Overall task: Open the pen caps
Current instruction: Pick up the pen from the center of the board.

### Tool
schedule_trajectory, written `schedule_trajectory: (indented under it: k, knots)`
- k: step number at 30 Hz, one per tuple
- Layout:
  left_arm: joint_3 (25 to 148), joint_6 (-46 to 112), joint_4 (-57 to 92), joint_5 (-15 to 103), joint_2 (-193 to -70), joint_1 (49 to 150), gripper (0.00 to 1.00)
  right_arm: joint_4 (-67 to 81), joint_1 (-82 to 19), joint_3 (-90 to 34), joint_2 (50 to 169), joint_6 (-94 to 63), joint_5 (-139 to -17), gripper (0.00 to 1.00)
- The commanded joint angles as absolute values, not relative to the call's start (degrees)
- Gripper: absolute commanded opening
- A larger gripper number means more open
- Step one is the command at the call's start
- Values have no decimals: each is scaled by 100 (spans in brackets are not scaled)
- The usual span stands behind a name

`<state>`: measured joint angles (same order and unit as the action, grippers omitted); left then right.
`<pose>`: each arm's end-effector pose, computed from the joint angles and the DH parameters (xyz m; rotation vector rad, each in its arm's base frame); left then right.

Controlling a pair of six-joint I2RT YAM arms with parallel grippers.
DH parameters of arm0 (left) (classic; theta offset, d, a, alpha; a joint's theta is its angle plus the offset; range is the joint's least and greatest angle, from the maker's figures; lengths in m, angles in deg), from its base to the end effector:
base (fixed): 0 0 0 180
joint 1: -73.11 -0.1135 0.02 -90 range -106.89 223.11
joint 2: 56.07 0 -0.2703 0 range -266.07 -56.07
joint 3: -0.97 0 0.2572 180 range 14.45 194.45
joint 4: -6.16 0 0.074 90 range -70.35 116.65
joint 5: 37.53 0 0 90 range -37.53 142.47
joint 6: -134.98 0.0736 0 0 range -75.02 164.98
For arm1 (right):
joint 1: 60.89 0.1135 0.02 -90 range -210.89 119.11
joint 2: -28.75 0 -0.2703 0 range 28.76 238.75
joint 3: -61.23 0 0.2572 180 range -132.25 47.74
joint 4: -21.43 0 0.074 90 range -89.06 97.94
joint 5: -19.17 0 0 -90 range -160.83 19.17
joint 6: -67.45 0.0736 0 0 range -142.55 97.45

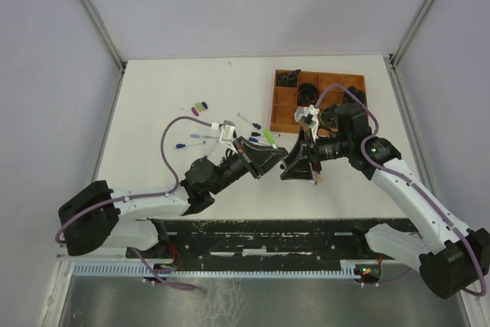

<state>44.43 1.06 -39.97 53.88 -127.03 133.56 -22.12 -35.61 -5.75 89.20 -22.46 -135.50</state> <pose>0.1494 -0.2599 0.2974 0.1786 1.3972 -1.5386 0.1764 0.1569 0.3144 -1.0759 1.8558 1.4873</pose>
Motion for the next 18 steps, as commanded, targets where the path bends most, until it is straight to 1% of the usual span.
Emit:
schedule_trajectory:
  k: [1, 2, 4, 10, 11, 17, 18]
  knots:
    - [4371, -202, -5241, 5602, -13060, 13357, 3, -235, -3602, -175, 8637, -690, -13703, 56]
    - [4382, -208, -5396, 5607, -13144, 13370, 3, 41, -3607, -27, 8561, -444, -13601, 57]
    - [4394, -241, -5614, 5629, -13282, 13382, 3, 354, -3600, 104, 8502, -161, -13476, 57]
    - [4346, -256, -5905, 5717, -13404, 13393, 3, 163, -3602, 57, 8639, -171, -13378, 50]
    - [4354, -256, -5874, 5714, -13391, 13401, 3, 142, -3606, 50, 8656, -174, -13369, 48]
    - [4289, -241, -5820, 5723, -13402, 13395, 3, 152, -3607, 16, 8646, -155, -13358, 28]
    - [4287, -225, -5803, 5729, -13410, 13398, 3, 153, -3602, 17, 8635, -155, -13343, 27]
